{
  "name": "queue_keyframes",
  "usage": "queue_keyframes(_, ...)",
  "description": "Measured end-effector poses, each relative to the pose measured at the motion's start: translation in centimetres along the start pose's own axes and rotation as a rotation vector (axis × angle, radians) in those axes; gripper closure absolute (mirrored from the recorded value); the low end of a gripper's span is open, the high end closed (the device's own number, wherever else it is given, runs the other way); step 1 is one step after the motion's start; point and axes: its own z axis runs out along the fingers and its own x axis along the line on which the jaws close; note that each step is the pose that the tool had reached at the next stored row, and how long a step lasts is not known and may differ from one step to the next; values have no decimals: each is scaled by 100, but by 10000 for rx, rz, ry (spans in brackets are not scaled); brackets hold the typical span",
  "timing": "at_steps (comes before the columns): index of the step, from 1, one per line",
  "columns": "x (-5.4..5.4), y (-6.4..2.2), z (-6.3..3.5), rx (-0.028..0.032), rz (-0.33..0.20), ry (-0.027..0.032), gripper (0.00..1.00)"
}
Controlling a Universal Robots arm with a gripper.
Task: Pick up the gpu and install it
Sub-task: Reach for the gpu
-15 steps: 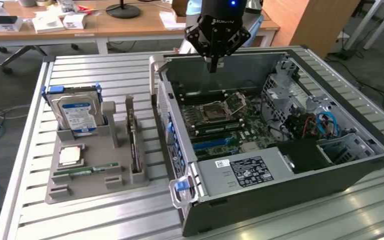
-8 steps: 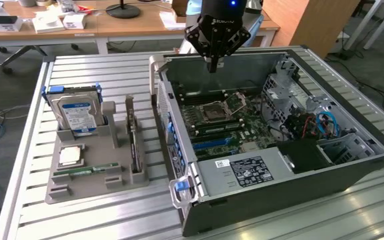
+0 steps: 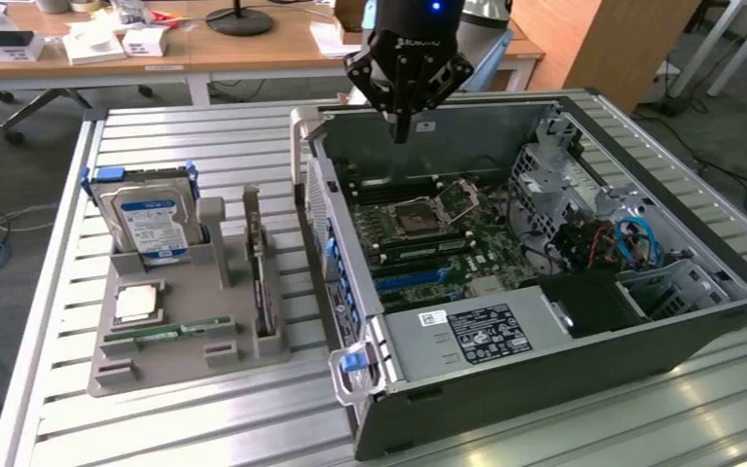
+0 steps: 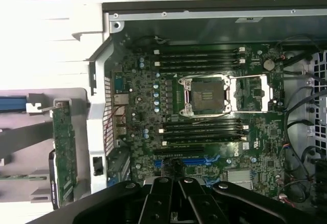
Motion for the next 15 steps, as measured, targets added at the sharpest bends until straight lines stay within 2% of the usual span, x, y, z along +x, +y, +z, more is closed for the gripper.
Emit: queue_keyframes(15, 563, -21, 11, -1, 1, 0, 89)
